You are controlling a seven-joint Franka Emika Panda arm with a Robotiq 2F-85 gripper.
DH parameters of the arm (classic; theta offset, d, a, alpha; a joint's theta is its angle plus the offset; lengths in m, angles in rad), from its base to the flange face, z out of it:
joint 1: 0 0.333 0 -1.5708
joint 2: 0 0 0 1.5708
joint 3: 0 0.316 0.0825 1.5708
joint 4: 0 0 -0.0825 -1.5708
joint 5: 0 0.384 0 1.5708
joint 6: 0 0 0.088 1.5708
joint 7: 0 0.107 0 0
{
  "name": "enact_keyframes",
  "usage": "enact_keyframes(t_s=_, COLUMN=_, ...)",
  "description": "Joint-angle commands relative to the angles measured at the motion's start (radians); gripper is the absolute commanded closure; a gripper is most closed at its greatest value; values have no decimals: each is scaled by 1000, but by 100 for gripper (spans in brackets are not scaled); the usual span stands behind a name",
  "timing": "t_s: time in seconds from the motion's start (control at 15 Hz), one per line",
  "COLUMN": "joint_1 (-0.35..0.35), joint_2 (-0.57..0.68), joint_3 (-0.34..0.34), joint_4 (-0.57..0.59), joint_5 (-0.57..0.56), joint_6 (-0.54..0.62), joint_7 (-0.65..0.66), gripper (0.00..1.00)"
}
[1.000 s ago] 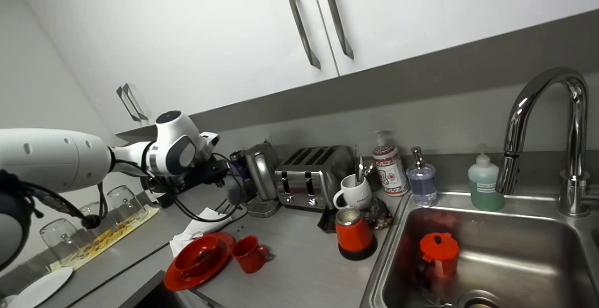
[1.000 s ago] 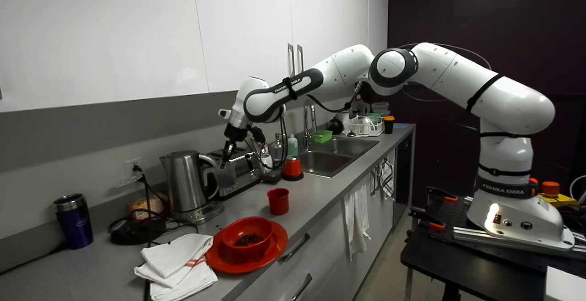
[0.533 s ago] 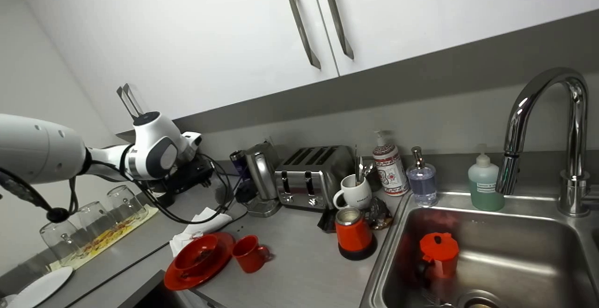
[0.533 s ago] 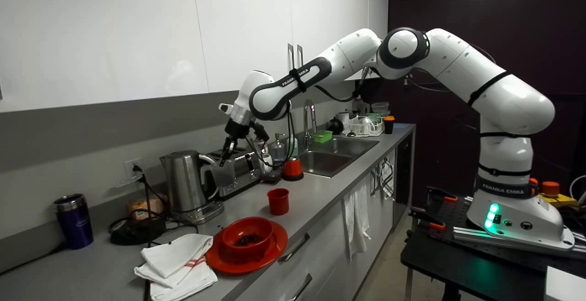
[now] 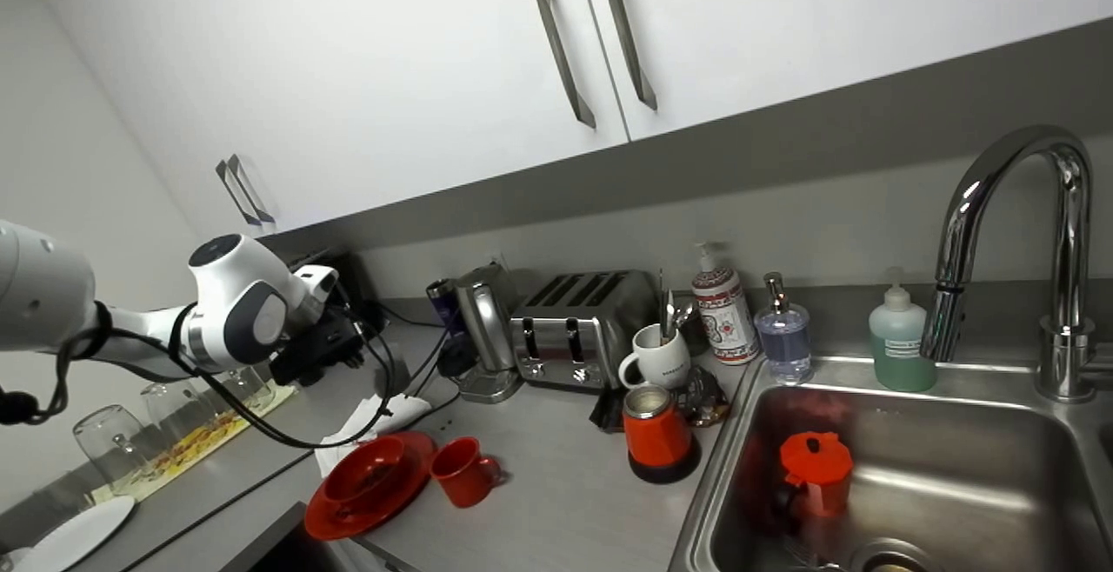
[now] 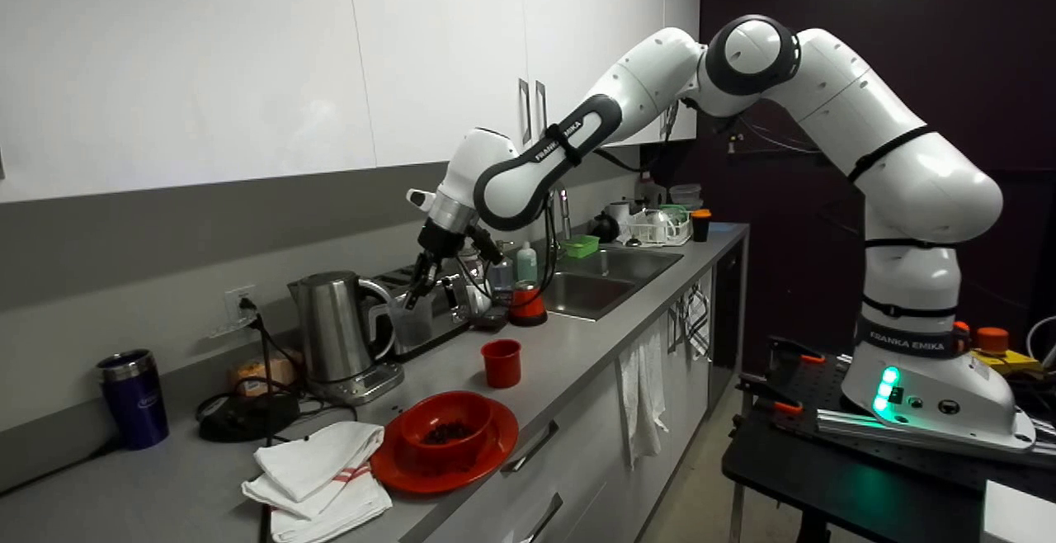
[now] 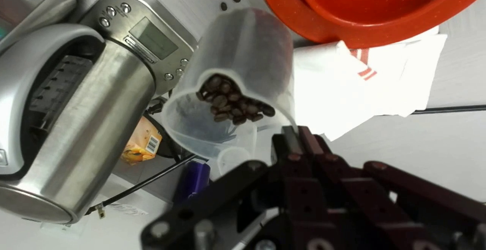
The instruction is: Pick up the jar and pour some of its contents in the bowl
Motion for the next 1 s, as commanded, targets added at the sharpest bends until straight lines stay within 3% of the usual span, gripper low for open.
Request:
enact_keyframes(t_s=0.0, joint_1=36, joint_2=-90, joint_3=-53, joint_4=-137, joint_5=-59, joint_6=78, joint_7=96, gripper=96)
enact_keyframes(t_s=0.53, joint_1=119, joint_2=-147, joint_3=-149, joint_4=-222, joint_5=-130, joint_6=147, joint_7=266, gripper=96)
enact_keyframes(t_s=0.93, joint_1=328, joint_2=-162, joint_3=-342, joint_4=-266, joint_5=-218, joint_6=214, joint_7=475, gripper=97)
